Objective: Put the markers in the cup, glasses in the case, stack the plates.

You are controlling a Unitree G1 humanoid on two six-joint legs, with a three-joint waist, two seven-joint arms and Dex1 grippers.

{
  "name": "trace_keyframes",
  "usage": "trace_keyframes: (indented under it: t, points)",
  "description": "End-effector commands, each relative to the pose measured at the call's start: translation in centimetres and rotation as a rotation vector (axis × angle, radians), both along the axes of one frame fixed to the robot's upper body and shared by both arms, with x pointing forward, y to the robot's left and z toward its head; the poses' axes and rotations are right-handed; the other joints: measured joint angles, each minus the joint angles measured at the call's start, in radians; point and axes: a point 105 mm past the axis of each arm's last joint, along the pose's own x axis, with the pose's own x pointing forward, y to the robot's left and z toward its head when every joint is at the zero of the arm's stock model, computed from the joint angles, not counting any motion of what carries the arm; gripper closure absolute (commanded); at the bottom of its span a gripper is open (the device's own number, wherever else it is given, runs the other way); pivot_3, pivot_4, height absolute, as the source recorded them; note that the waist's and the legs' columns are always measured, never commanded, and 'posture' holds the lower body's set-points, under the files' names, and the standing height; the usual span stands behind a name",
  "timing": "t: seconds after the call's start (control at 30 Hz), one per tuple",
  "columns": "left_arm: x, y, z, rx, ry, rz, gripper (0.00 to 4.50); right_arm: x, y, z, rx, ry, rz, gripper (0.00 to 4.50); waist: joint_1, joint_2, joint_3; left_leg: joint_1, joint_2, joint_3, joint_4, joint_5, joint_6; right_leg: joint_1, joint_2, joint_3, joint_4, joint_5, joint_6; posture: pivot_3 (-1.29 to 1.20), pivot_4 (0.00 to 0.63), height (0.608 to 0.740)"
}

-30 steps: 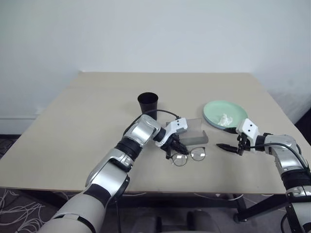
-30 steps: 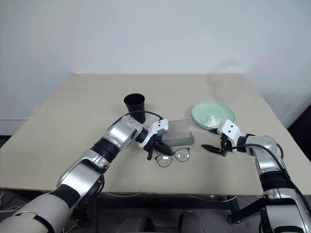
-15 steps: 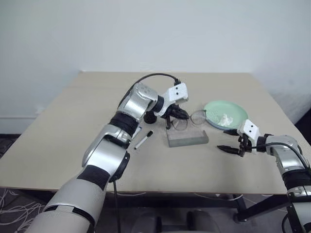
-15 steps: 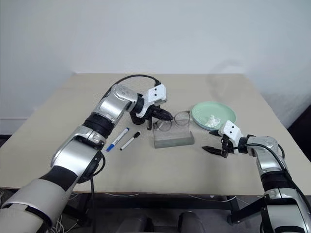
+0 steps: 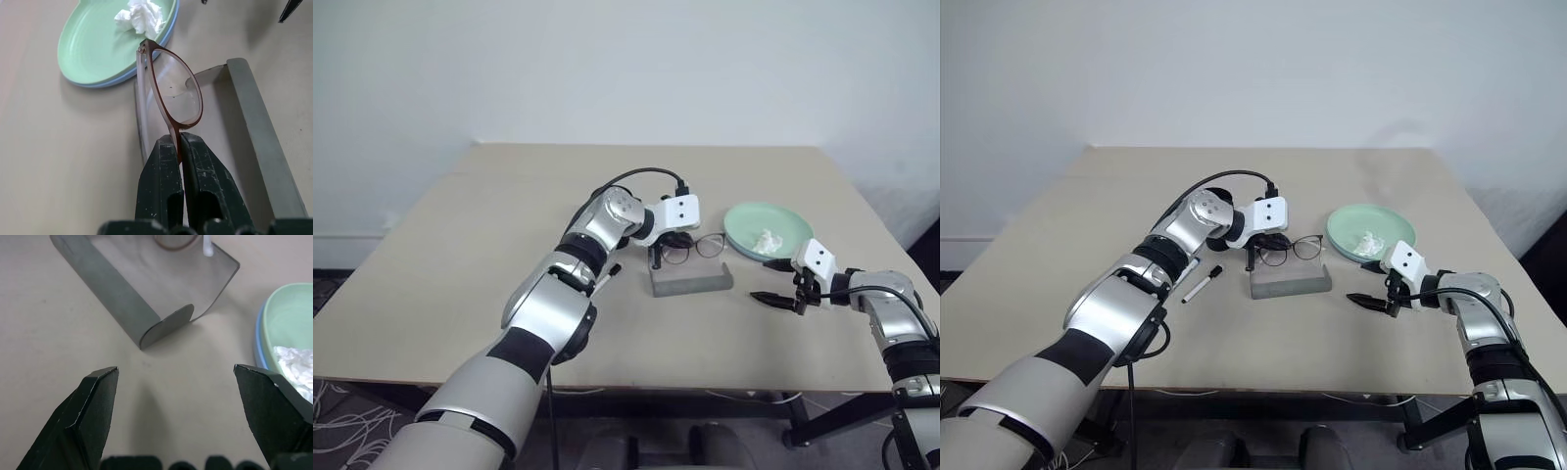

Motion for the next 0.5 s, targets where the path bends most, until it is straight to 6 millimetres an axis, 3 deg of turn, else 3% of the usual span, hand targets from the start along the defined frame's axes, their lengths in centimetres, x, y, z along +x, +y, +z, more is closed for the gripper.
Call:
trace_keyframes:
  t: [0.03, 0.5]
  points:
    - [0.0, -0.4, -0.1, 0.024, -0.045, -0.016, 4.48, 0.3, 0.4, 1.6, 0.034, -0.065, 0.002, 0.41, 0.0, 0.0, 0.0, 0.0, 0.0, 0.0, 0.0, 0.0, 0.0, 0.0, 0.0, 0.0, 0.0, 0.0, 0.0, 0.0, 0.0, 0.733]
    - [-1.5, -0.7, -3.4, 0.107, 0.045, -0.054, 4.48, 0.4, 0.8, 1.5, 0.043, -0.071, -0.003, 0.41, 0.0, 0.0, 0.0, 0.0, 0.0, 0.0, 0.0, 0.0, 0.0, 0.0, 0.0, 0.0, 0.001, 0.0, 0.0, 0.0, 0.0, 0.733]
